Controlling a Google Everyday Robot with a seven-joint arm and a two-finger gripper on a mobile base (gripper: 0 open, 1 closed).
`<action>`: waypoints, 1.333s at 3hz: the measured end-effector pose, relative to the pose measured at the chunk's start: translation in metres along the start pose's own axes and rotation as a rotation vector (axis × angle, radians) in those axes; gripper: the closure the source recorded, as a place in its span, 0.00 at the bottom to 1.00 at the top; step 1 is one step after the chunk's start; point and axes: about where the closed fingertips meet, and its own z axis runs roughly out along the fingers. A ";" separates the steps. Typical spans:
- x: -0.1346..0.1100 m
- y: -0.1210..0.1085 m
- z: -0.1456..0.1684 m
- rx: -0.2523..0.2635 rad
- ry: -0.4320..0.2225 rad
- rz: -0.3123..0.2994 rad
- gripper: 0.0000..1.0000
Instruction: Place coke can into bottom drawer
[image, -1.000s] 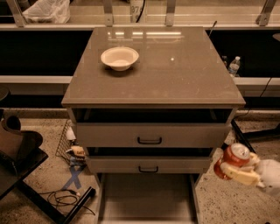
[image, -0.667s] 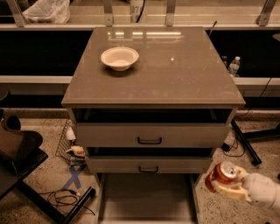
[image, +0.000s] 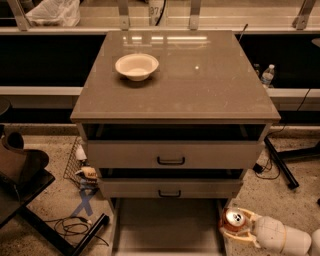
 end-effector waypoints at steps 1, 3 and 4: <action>0.000 0.000 0.000 0.000 0.000 0.000 1.00; 0.072 0.018 0.058 -0.070 -0.013 0.089 1.00; 0.124 0.029 0.101 -0.099 -0.024 0.116 1.00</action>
Offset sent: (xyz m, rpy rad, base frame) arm 0.0150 0.0418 -0.0597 0.0509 0.0801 0.0527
